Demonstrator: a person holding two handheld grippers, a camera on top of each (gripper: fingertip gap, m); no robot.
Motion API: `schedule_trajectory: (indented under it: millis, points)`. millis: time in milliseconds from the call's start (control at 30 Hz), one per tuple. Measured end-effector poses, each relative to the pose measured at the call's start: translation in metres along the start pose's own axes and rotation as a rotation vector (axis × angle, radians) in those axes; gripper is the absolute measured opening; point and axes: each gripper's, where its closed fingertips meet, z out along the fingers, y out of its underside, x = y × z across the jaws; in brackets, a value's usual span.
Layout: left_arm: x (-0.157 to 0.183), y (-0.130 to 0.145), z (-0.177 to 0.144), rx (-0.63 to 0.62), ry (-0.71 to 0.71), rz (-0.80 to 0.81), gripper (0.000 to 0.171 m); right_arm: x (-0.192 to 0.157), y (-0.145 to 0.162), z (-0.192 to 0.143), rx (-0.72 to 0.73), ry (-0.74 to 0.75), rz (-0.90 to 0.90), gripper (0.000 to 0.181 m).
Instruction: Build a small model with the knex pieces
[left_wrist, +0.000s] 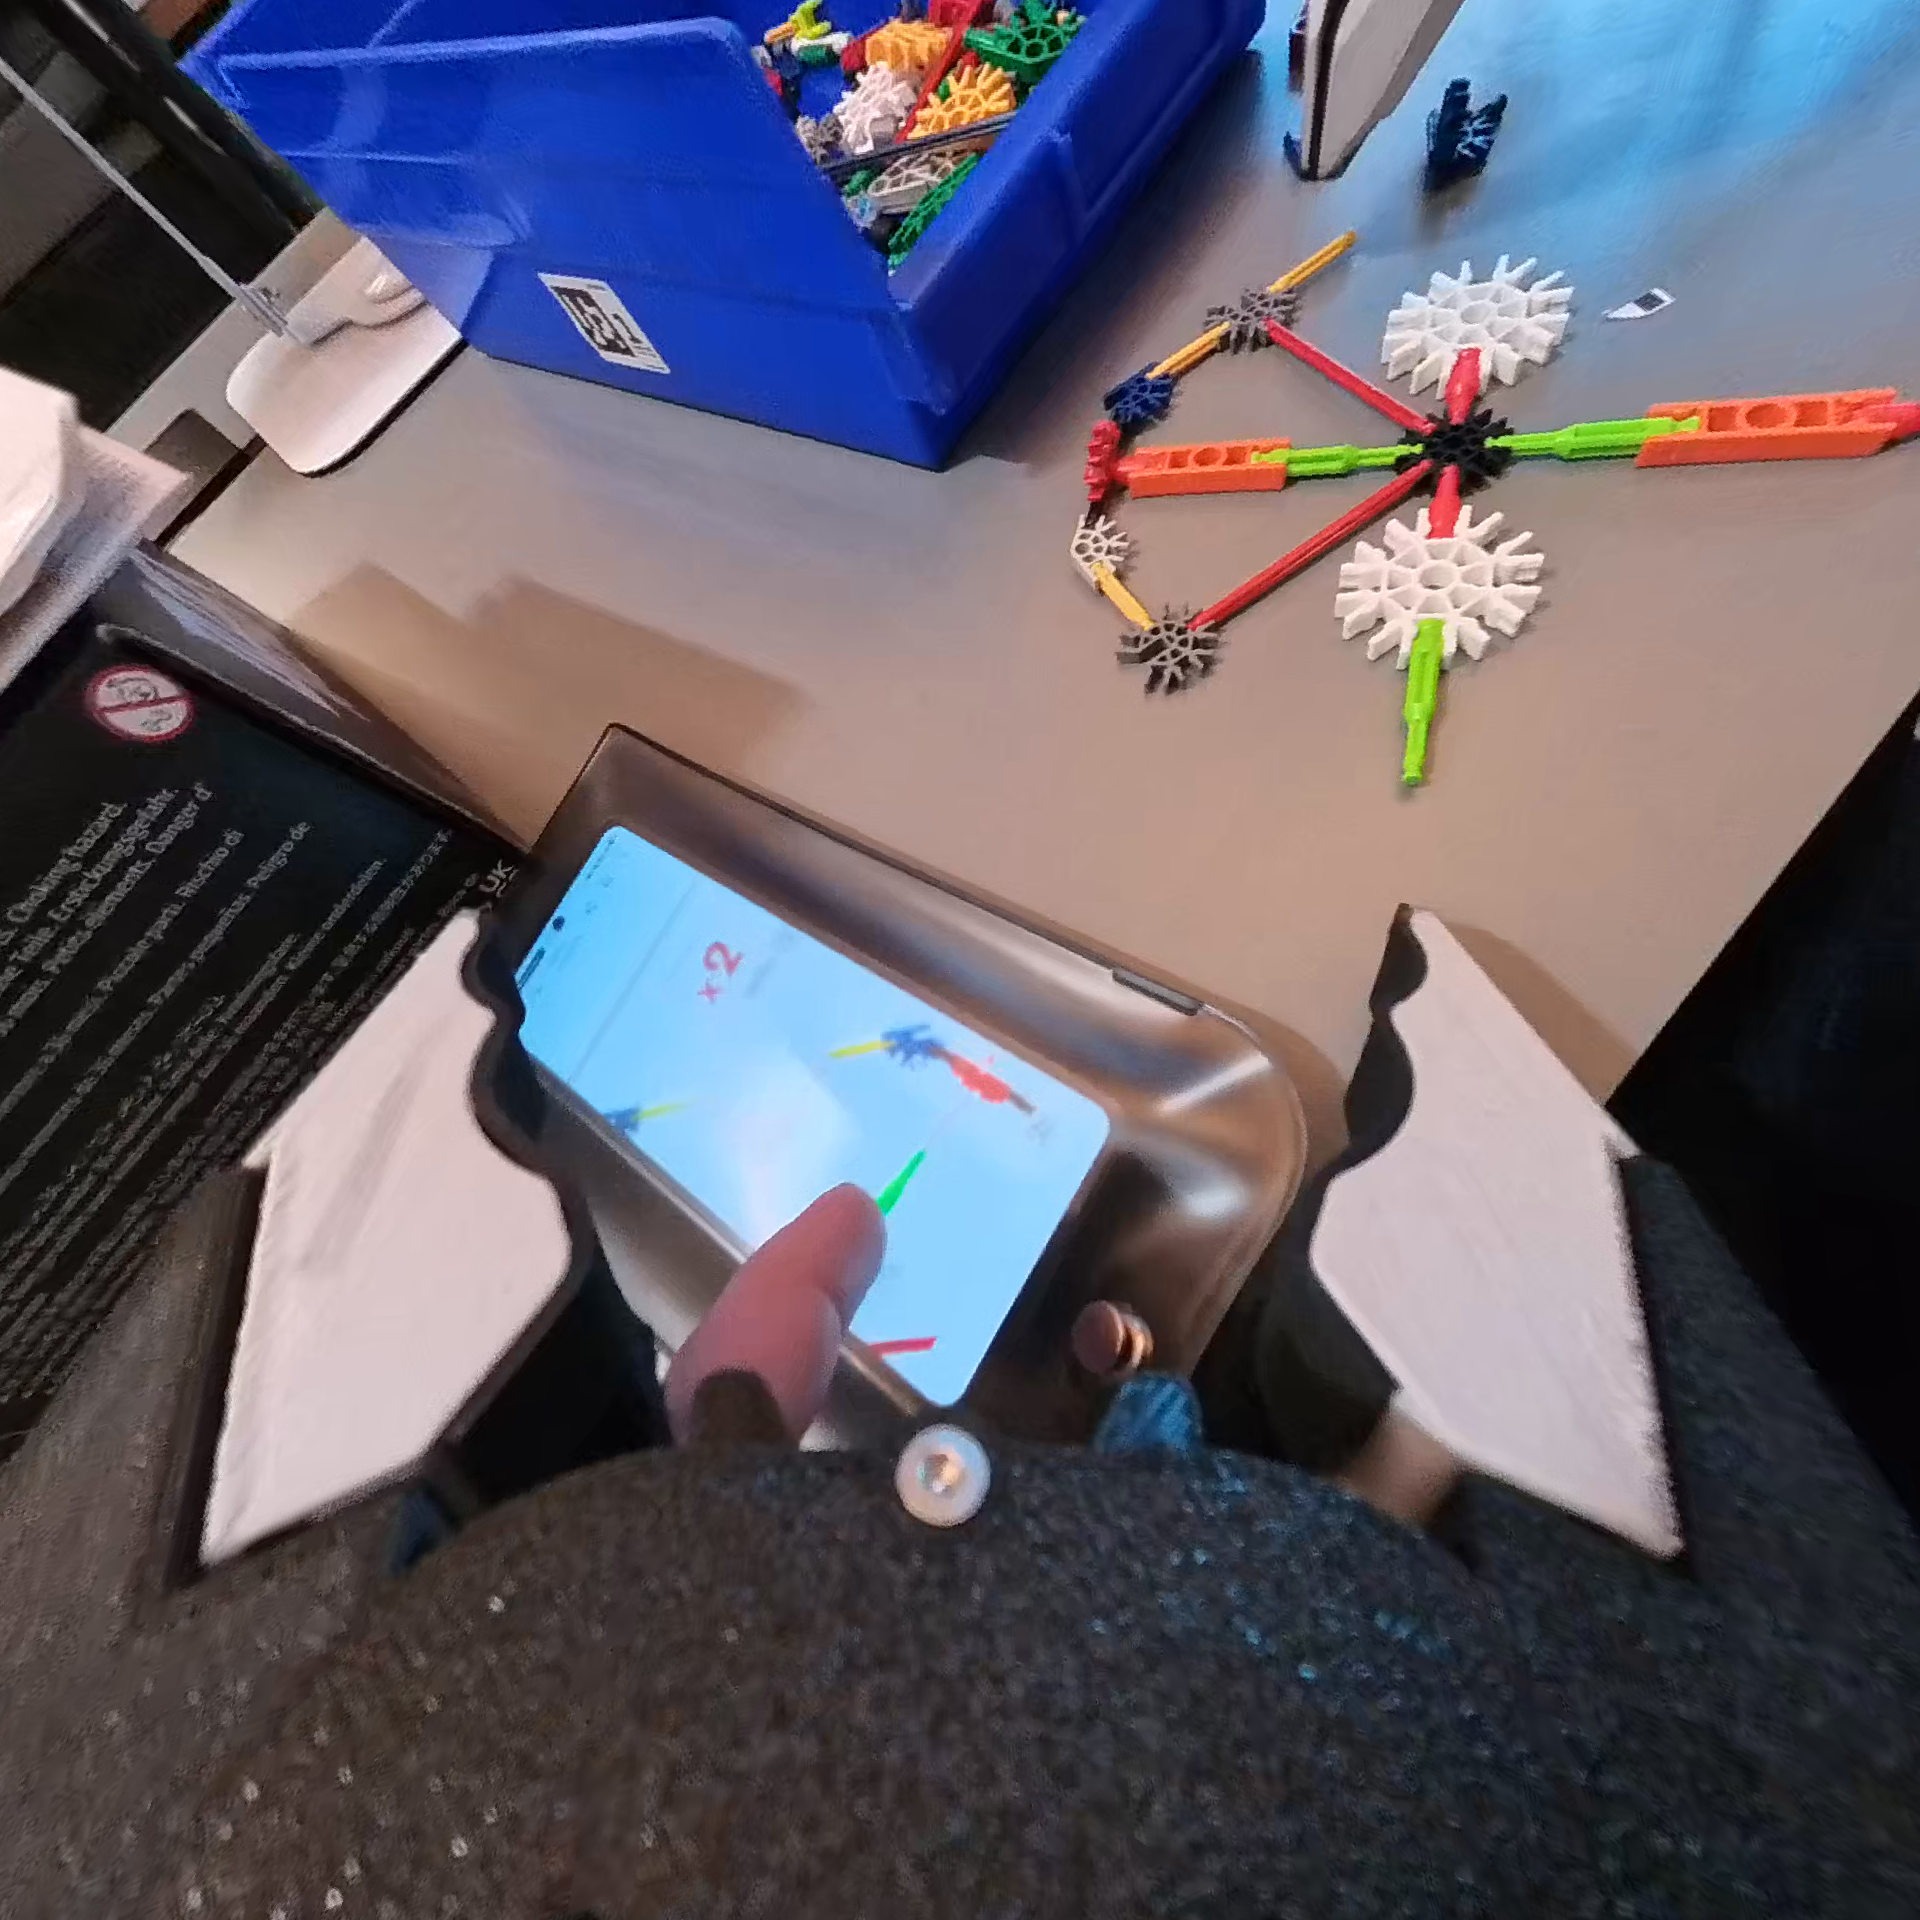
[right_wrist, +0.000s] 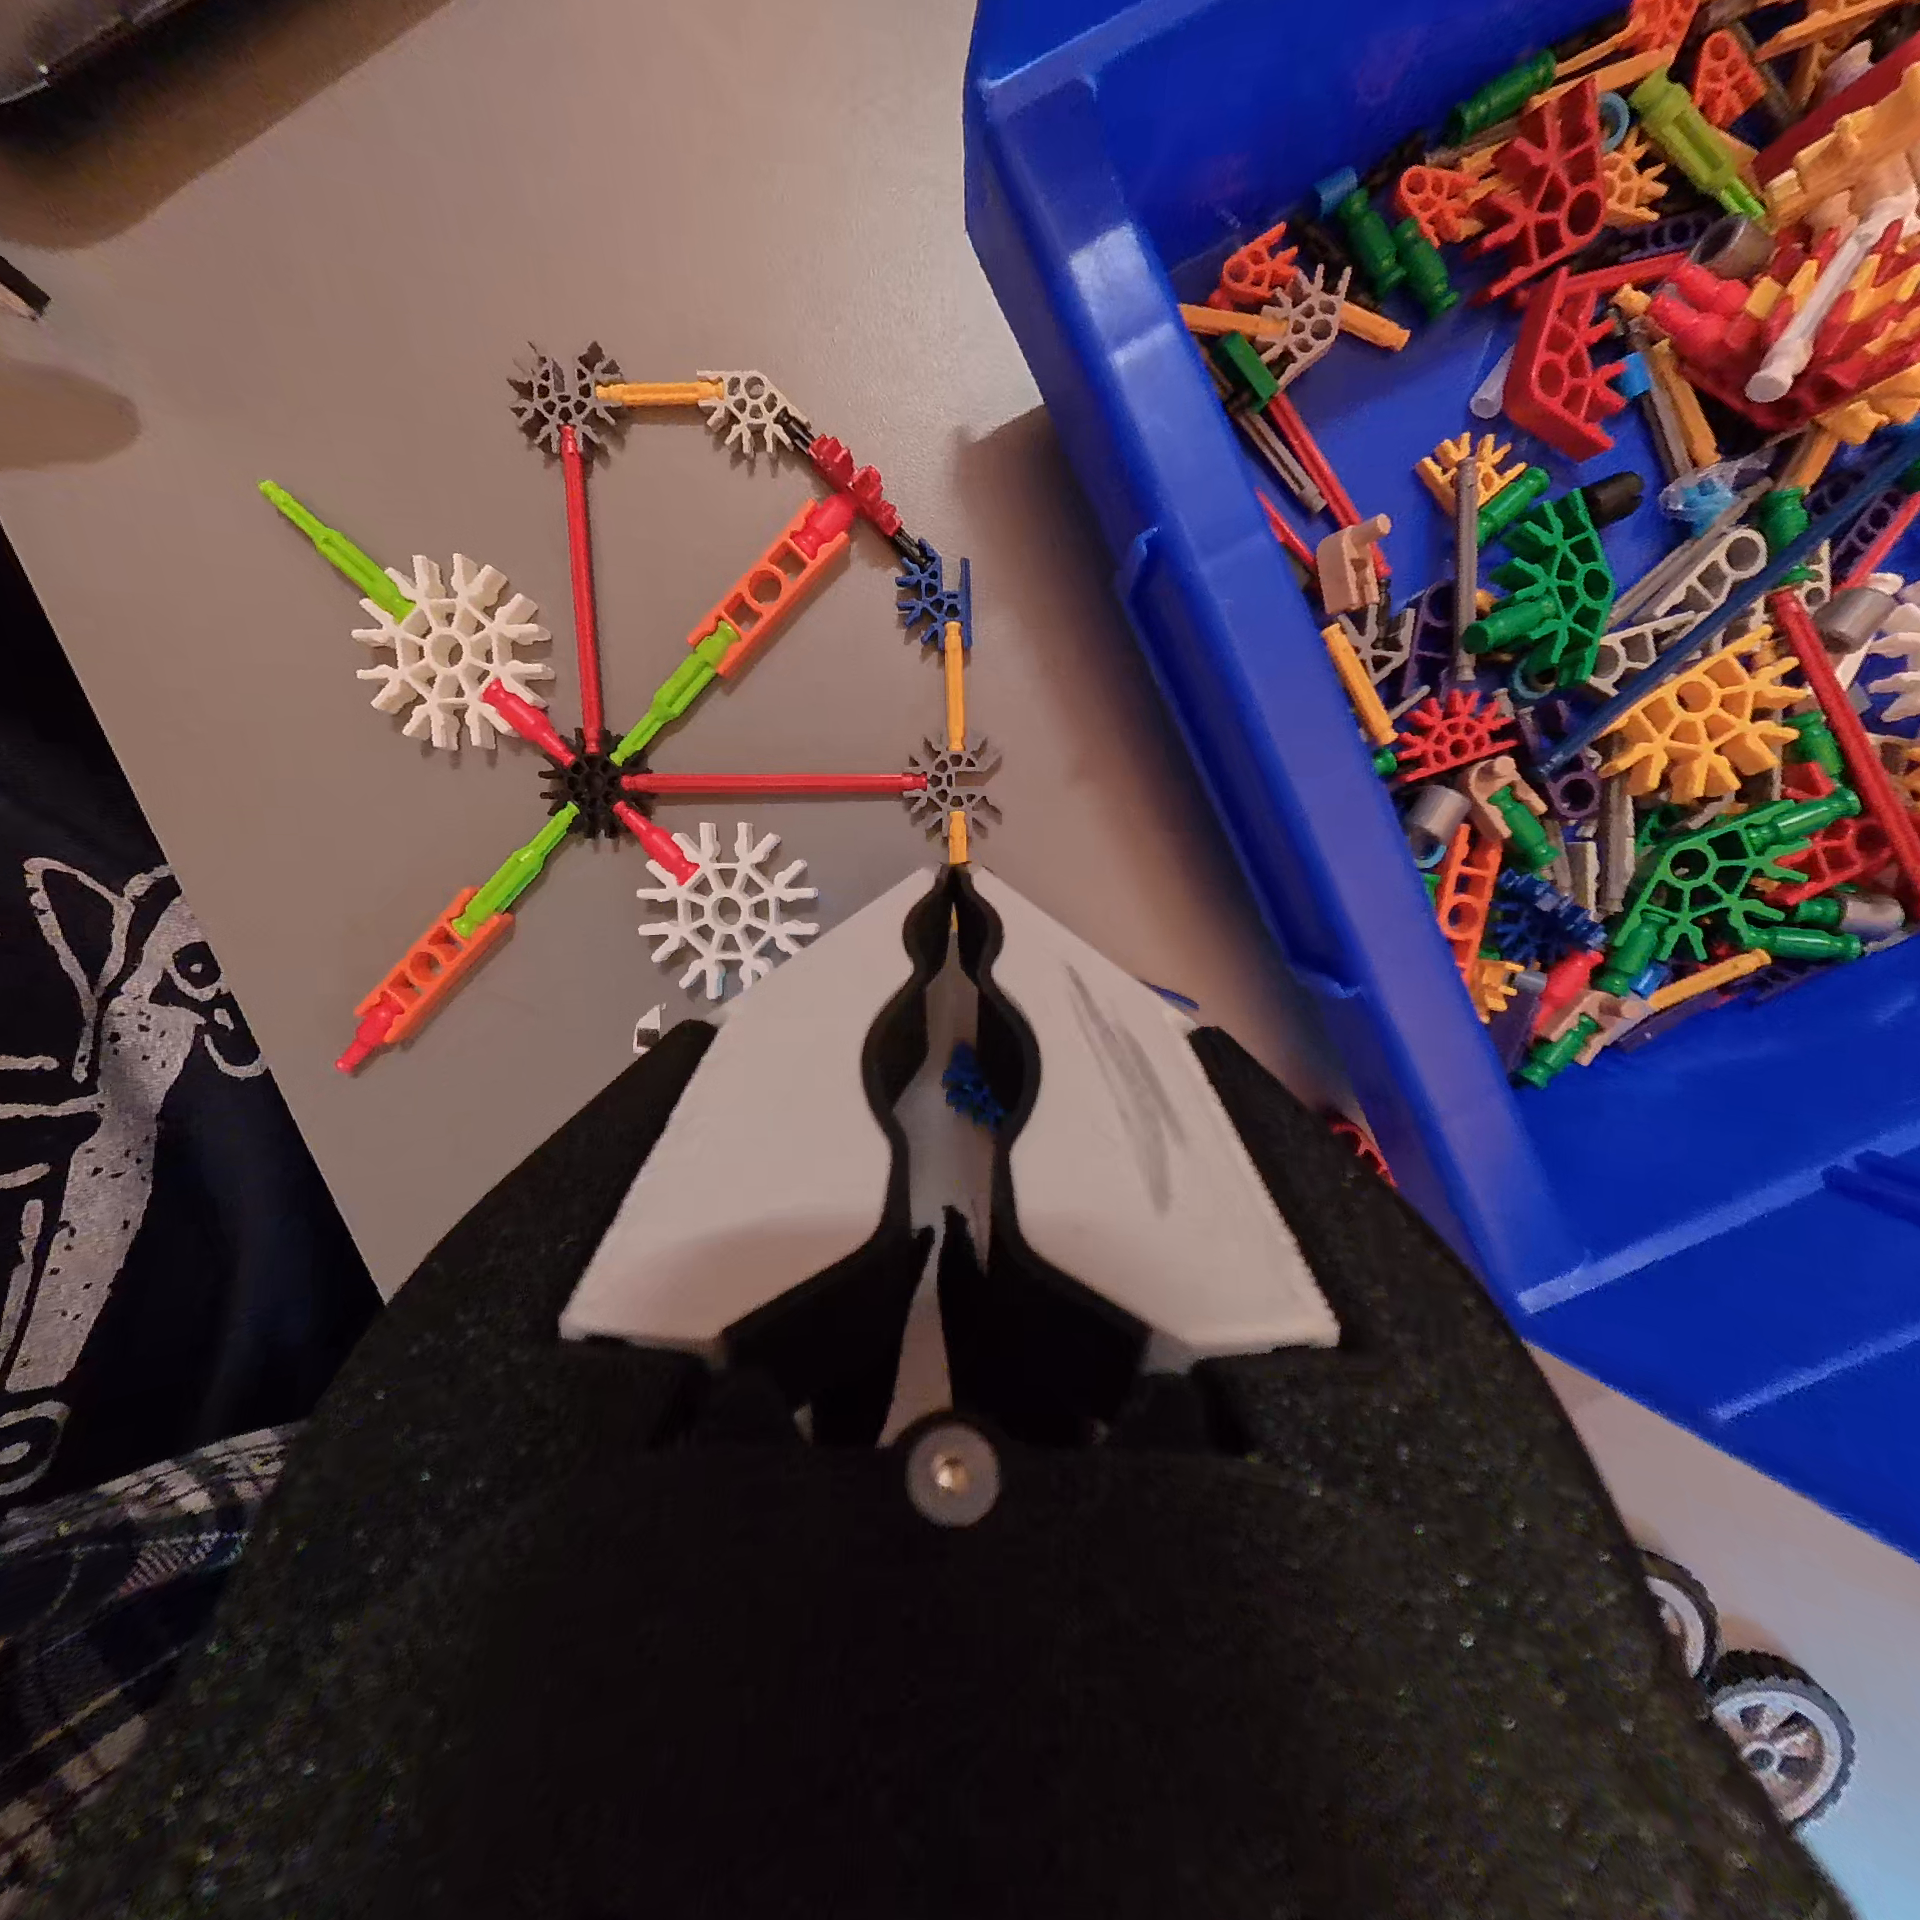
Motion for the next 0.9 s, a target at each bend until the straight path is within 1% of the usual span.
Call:
schedule_trajectory:
  millis: [233, 433, 733, 767, 800, 900]
  points:
    - [-0.004, 0.002, -0.004, 0.002, -0.011, -0.018, 0.155, 0.001, -0.001, -0.002, 0.010, 0.003, 0.003, 0.000]
    - [-0.004, -0.003, -0.008, 0.023, -0.025, -0.003, 0.155, -0.001, -0.004, -0.008, 0.033, 0.002, -0.001, 0.000]
    - [-0.003, -0.021, -0.022, 0.100, -0.029, 0.014, 0.154, 0.000, -0.012, -0.027, 0.088, 0.028, -0.007, 0.000]
    - [-0.003, -0.024, -0.023, 0.110, -0.029, 0.014, 0.157, 0.001, -0.014, -0.030, 0.099, 0.033, -0.007, 0.000]
    - [-0.003, -0.027, -0.025, 0.121, -0.029, 0.013, 0.154, 0.003, -0.016, -0.034, 0.112, 0.041, -0.006, 0.000]
    - [-0.003, -0.039, -0.030, 0.163, -0.027, 0.014, 0.153, 0.014, -0.024, -0.050, 0.155, 0.080, 0.003, 0.004]
